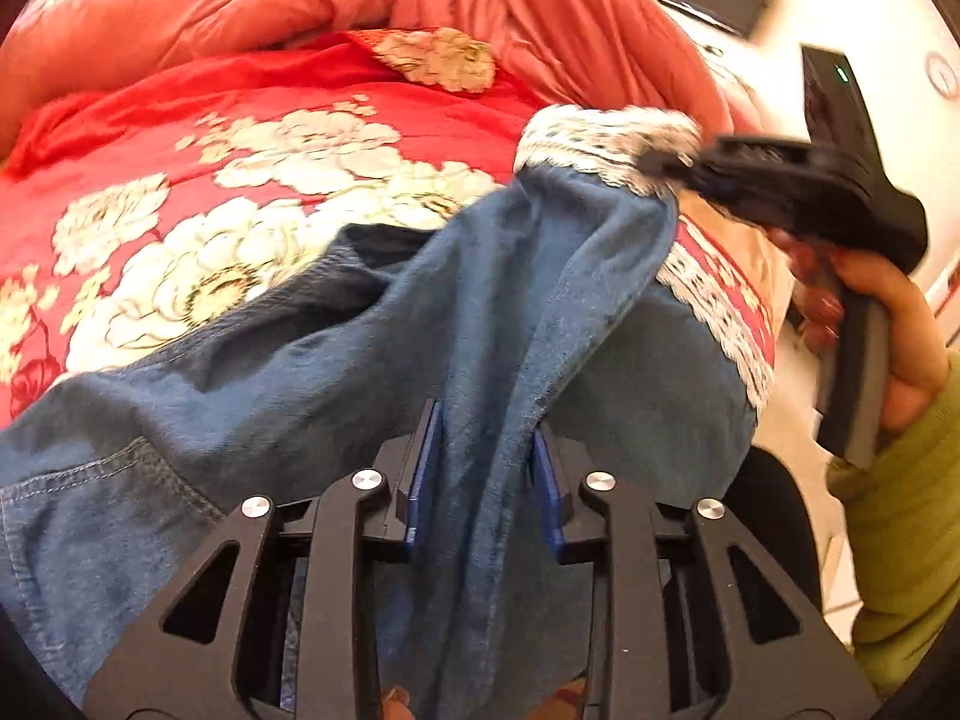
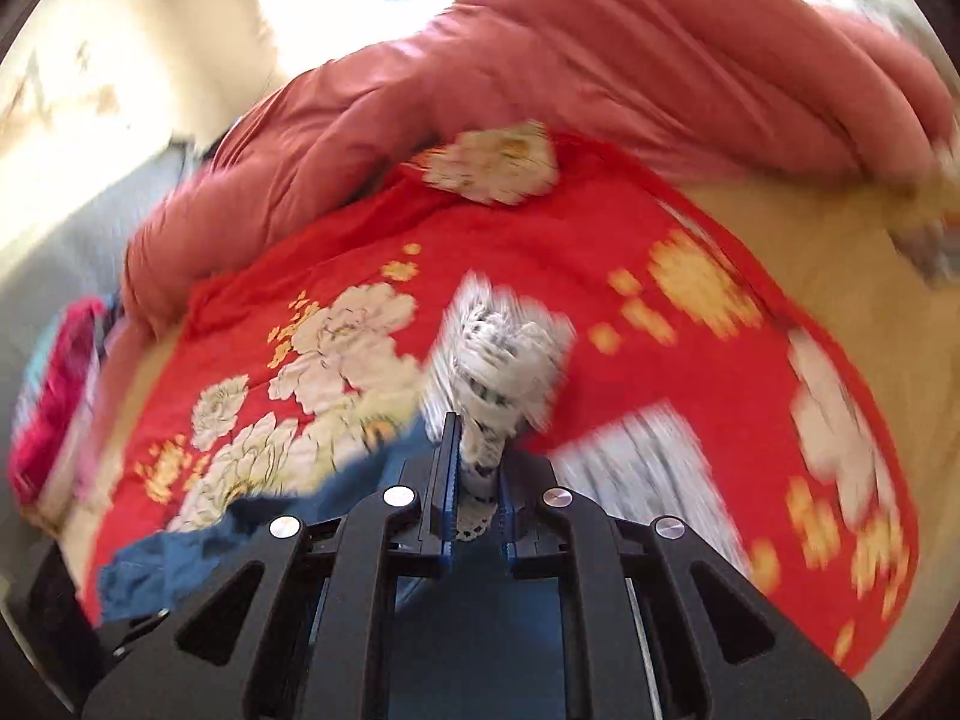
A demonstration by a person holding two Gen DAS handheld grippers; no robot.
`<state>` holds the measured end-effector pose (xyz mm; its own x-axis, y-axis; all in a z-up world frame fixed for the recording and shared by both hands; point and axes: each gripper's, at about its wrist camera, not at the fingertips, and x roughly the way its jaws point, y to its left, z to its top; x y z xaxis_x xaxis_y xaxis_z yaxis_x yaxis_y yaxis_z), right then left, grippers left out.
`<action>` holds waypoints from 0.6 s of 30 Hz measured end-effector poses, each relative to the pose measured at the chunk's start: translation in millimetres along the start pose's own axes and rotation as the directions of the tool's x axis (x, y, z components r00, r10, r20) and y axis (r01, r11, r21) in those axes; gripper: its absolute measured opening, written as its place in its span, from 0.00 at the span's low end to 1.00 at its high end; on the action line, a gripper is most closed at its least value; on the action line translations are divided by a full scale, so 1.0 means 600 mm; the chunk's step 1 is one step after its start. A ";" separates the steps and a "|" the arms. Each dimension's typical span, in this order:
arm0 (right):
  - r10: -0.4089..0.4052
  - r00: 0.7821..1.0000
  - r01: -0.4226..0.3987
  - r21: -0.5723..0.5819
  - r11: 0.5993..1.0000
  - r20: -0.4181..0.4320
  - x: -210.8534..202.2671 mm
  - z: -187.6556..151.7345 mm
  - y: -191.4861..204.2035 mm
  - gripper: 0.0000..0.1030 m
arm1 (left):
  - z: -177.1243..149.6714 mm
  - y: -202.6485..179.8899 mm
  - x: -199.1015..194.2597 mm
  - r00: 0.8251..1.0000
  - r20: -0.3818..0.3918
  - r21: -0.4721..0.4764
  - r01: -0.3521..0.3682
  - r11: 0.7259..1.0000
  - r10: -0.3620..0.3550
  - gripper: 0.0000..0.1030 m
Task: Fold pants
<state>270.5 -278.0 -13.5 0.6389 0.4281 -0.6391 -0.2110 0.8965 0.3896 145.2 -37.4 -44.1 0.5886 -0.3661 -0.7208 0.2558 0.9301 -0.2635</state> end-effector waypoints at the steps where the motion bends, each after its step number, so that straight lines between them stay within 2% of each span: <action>1: 0.010 1.000 -0.010 0.032 0.999 -0.001 -0.007 -0.012 -0.018 0.09 | -0.002 -0.006 0.001 1.000 -0.001 0.020 -0.001 1.000 0.001 0.19; 6: 0.031 0.999 -0.027 0.119 0.993 -0.029 -0.037 -0.075 -0.077 0.10 | -0.010 -0.036 0.002 1.000 0.023 0.134 -0.008 0.991 0.005 0.19; 8: 0.044 0.998 -0.040 0.126 0.991 -0.032 -0.038 -0.084 -0.085 0.12 | -0.013 -0.045 0.003 1.000 0.031 0.162 -0.002 0.987 -0.003 0.20; 10: 0.046 0.999 -0.041 0.133 0.990 -0.030 -0.040 -0.091 -0.092 0.17 | -0.018 -0.057 0.004 0.999 0.045 0.206 -0.016 0.978 0.007 0.22; 12: 0.038 0.999 -0.034 0.142 0.989 -0.021 -0.042 -0.090 -0.097 0.29 | -0.023 -0.066 0.007 0.999 0.050 0.236 -0.021 0.971 0.009 0.26; 13: 0.028 0.999 -0.026 0.145 0.989 -0.017 -0.043 -0.088 -0.100 0.30 | -0.026 -0.070 0.010 0.999 0.045 0.249 -0.021 0.968 0.010 0.27; 16: 0.006 1.000 -0.005 0.149 0.989 -0.008 -0.043 -0.083 -0.106 0.27 | -0.027 -0.073 0.022 0.999 0.030 0.264 -0.042 0.964 0.035 0.24; 17: 0.001 1.000 0.000 0.143 0.990 -0.009 -0.042 -0.083 -0.108 0.15 | -0.027 -0.070 0.025 0.999 0.021 0.257 -0.048 0.965 0.044 0.19; 18: -0.006 1.000 0.008 0.133 0.991 -0.011 -0.044 -0.083 -0.107 0.11 | -0.026 -0.066 0.029 0.998 0.011 0.246 -0.057 0.968 0.056 0.16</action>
<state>230.4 -341.0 -54.7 0.6322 0.4237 -0.6487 -0.1054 0.8765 0.4697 133.4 -79.9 -56.1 0.6107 -0.3136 -0.7271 0.4026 0.9137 -0.0559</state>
